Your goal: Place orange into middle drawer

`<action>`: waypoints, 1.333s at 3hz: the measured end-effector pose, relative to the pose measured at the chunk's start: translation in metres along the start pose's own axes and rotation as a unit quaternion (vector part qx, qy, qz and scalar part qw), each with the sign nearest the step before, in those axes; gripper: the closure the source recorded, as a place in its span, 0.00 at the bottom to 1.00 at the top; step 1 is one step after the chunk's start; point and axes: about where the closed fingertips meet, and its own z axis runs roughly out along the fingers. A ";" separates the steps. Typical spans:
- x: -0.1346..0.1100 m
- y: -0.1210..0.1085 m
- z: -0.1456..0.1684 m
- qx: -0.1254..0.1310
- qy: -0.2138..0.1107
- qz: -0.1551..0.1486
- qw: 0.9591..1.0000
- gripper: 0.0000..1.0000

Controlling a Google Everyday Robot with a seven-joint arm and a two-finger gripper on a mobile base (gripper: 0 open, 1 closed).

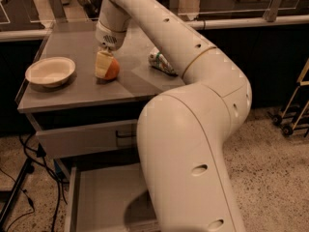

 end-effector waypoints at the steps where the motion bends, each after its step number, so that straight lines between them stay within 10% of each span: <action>1: 0.000 0.000 0.000 0.000 0.000 0.000 1.000 0.89; 4: -0.004 0.011 -0.048 0.009 -0.013 0.023 1.000 1.00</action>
Offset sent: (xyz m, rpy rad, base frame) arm -0.0003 -0.0010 0.0008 -0.0009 0.0078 -0.0051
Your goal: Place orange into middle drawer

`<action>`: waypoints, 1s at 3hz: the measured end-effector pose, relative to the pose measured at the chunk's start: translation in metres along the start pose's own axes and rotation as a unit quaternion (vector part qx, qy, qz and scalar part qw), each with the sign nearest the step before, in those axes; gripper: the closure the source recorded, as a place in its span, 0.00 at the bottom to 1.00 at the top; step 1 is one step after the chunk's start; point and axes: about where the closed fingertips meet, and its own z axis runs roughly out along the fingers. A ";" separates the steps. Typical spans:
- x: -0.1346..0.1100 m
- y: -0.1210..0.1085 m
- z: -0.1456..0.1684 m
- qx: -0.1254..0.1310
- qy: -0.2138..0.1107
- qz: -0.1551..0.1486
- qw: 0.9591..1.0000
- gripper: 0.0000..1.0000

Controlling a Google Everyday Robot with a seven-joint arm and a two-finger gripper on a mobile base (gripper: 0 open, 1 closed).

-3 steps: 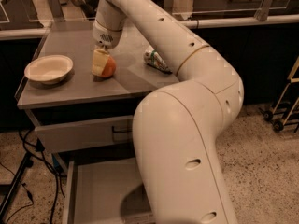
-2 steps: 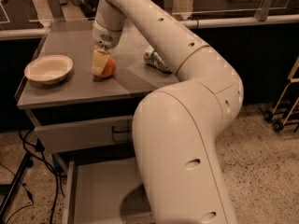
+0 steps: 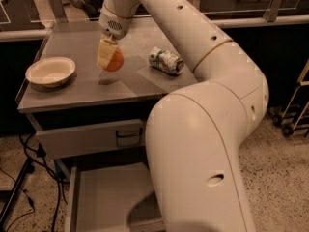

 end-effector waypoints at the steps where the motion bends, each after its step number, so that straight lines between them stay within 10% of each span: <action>1: 0.004 0.013 -0.032 0.020 -0.009 0.029 0.999 1.00; 3: 0.017 0.064 -0.036 0.012 0.011 0.058 0.998 1.00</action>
Offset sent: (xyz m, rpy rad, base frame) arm -0.1238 -0.0523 0.0349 0.0031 0.0317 -0.2010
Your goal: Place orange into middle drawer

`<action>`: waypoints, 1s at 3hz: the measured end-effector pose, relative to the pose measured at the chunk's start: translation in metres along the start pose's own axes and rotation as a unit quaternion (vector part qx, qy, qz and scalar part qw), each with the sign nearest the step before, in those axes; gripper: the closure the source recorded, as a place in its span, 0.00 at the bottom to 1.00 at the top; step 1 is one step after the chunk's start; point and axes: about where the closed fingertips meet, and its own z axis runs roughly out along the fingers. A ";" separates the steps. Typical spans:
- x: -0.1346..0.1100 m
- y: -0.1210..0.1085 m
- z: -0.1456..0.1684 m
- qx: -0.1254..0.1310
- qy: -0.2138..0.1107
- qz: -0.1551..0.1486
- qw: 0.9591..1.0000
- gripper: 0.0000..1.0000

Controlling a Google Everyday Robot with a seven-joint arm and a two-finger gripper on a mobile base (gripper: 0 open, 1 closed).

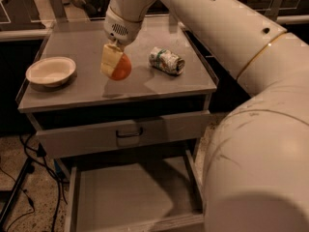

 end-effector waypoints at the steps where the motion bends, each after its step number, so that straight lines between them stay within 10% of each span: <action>1: 0.000 0.000 0.000 0.000 0.000 0.000 1.000 1.00; 3: 0.032 0.053 -0.003 0.028 0.005 0.035 0.999 1.00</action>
Offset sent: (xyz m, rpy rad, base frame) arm -0.0303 -0.0285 -0.0178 -0.0146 -0.0271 -0.0957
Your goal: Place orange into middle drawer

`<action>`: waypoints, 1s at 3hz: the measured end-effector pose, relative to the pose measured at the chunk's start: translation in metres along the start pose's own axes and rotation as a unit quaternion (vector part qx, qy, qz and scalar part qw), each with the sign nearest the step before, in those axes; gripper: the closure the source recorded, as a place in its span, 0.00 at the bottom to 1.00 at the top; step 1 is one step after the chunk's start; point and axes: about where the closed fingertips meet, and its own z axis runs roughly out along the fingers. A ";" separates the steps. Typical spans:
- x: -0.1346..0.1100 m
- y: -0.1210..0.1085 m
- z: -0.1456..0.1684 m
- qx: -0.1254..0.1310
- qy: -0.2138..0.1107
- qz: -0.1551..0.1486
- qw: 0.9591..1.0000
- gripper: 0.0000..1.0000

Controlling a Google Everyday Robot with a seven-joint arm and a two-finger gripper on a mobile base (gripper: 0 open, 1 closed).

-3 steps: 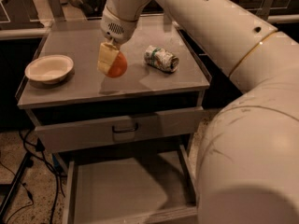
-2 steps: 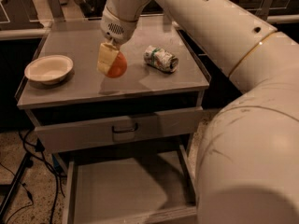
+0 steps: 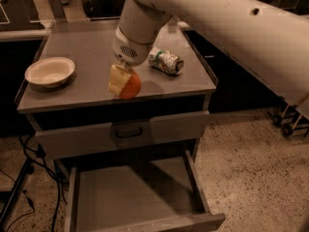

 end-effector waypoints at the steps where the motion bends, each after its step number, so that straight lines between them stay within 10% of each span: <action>1: 0.020 0.032 0.004 0.002 0.011 0.016 1.000 1.00; 3: 0.044 0.065 0.021 -0.018 0.012 0.040 0.999 1.00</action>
Offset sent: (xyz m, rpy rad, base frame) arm -0.0986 -0.0245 -0.0652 0.0343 0.1221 -0.0999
